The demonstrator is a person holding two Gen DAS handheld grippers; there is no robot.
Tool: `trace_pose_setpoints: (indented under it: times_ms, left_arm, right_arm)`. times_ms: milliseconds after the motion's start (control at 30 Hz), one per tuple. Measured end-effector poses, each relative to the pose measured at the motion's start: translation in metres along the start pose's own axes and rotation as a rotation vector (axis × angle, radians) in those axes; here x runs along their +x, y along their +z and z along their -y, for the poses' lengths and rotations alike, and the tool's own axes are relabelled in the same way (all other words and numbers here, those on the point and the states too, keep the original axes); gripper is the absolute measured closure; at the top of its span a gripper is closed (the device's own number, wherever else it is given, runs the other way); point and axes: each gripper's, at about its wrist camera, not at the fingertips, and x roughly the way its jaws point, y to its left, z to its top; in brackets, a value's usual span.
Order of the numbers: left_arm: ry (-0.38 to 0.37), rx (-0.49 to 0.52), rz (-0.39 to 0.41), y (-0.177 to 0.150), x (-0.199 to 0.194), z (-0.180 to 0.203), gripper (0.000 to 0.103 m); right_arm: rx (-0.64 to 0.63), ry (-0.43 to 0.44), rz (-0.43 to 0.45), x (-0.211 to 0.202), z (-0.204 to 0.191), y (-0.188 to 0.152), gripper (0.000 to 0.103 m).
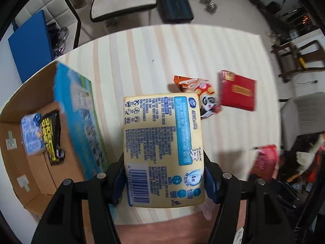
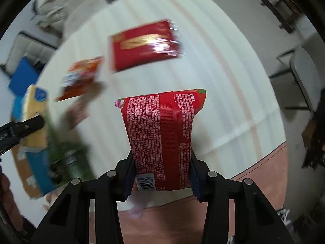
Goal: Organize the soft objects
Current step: 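Grasp the yellow milk carton with the left tool while the right tool grasps the red snack bag, then carry the carton and red bag into the box and open both tools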
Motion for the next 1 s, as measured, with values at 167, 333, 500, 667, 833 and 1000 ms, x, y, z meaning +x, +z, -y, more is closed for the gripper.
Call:
trace_pose_setpoints:
  times_ms: [167, 333, 500, 667, 833, 1000]
  left_arm:
    - [-0.062, -0.038, 0.077, -0.020, -0.056, -0.043, 0.042]
    - [-0.051, -0.118, 0.157, -0.035, -0.094, -0.110, 0.042]
    - [0.045, -0.201, 0.213, -0.040, -0.118, -0.186, 0.042]
    - [0.120, -0.272, 0.220, -0.039, -0.118, -0.260, 0.042]
    - [0.168, -0.337, 0.151, -0.020, -0.081, -0.326, 0.042]
    - [0.187, -0.357, 0.070, -0.003, -0.034, -0.364, 0.042]
  right_arm:
    - [-0.115, 0.107, 0.024, -0.037, -0.063, -0.022, 0.056]
    - [-0.237, 0.177, 0.047, -0.066, -0.148, -0.040, 0.056]
    - [-0.348, 0.223, 0.063, -0.077, -0.238, -0.045, 0.056]
    - [-0.428, 0.198, 0.070, -0.064, -0.321, -0.042, 0.056]
    - [-0.452, 0.126, 0.063, -0.028, -0.374, -0.035, 0.056]
    - [-0.461, 0.046, 0.041, 0.021, -0.404, -0.020, 0.056]
